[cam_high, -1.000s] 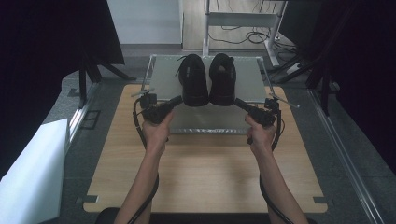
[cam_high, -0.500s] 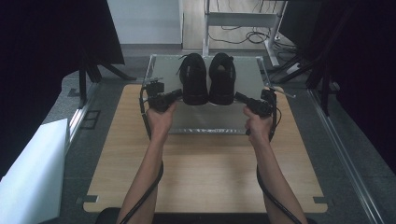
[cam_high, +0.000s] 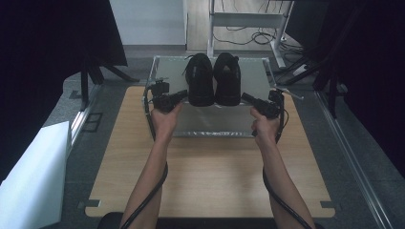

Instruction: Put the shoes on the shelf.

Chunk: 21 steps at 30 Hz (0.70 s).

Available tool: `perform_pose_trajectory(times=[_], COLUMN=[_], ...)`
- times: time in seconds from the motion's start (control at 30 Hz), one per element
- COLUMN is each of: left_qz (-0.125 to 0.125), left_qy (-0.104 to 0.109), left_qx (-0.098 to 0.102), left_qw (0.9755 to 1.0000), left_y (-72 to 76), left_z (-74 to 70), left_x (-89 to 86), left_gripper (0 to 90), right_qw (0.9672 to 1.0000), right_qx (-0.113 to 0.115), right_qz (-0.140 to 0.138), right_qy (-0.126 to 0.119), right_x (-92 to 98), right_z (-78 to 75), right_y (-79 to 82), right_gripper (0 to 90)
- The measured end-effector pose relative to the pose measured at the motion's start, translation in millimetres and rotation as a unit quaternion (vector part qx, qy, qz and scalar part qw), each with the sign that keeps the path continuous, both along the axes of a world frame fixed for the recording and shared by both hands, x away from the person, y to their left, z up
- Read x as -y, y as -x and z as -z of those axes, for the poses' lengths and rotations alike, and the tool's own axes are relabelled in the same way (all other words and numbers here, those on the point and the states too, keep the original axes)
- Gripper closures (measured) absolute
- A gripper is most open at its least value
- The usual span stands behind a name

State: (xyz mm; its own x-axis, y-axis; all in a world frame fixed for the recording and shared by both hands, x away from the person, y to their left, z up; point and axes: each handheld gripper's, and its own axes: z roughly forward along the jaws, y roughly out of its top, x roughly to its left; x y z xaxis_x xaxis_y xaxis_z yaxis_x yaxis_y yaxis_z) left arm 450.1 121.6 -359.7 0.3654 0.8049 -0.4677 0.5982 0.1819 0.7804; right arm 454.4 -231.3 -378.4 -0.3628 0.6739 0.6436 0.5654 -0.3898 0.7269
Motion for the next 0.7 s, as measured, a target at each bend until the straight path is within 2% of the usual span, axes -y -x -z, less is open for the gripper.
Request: perform_pose_trajectory(times=[0.07, 0.13, 0.37, 0.5, 0.53, 0.57, 0.6, 0.7], left_qz=[-0.006, -0.006, -0.008, -0.007, -0.008, -0.008, -0.004, 0.002], left_qy=[-0.007, -0.002, 0.004, 0.012, 0.01, 0.008, 0.01, 0.009], left_qx=[0.007, 0.015, 0.034, 0.048, 0.052, 0.057, 0.062, 0.065], left_qw=[0.9999, 0.9999, 0.9994, 0.9987, 0.9985, 0.9983, 0.998, 0.9979], left_y=[3.7, 6.8, 20.1, 30.5, 33.2, 35.9, 40.9, 45.0], left_z=[-0.3, -0.1, -0.6, -2.2, -2.7, -3.2, -3.2, -2.2], left_x=[-0.1, -2.1, -9.8, -14.8, -15.6, -16.4, -18.0, -19.0], left_gripper=[85.5, 79.1, 72.1, 65.5, 61.5, 61.5, 57.7, 51.4], right_qw=[1.0, 0.9999, 0.9994, 0.9989, 0.9986, 0.9986, 0.9984, 0.998], right_qx=[0.004, 0.015, 0.029, 0.039, 0.042, 0.042, 0.046, 0.05], right_qz=[-0.001, -0.004, -0.014, -0.023, -0.029, -0.029, -0.033, -0.039], right_qy=[-0.001, -0.007, -0.013, -0.012, -0.013, -0.013, -0.008, -0.006], right_x=[2.0, 6.7, 16.1, 22.0, 24.6, 24.6, 26.4, 28.1], right_z=[0.8, 1.3, 0.7, -0.2, -0.5, -0.5, -0.7, -0.4], right_y=[2.6, 6.1, 13.0, 18.8, 22.5, 22.5, 26.0, 30.2], right_gripper=[84.3, 80.4, 73.9, 69.1, 66.1, 66.1, 62.6, 58.9])
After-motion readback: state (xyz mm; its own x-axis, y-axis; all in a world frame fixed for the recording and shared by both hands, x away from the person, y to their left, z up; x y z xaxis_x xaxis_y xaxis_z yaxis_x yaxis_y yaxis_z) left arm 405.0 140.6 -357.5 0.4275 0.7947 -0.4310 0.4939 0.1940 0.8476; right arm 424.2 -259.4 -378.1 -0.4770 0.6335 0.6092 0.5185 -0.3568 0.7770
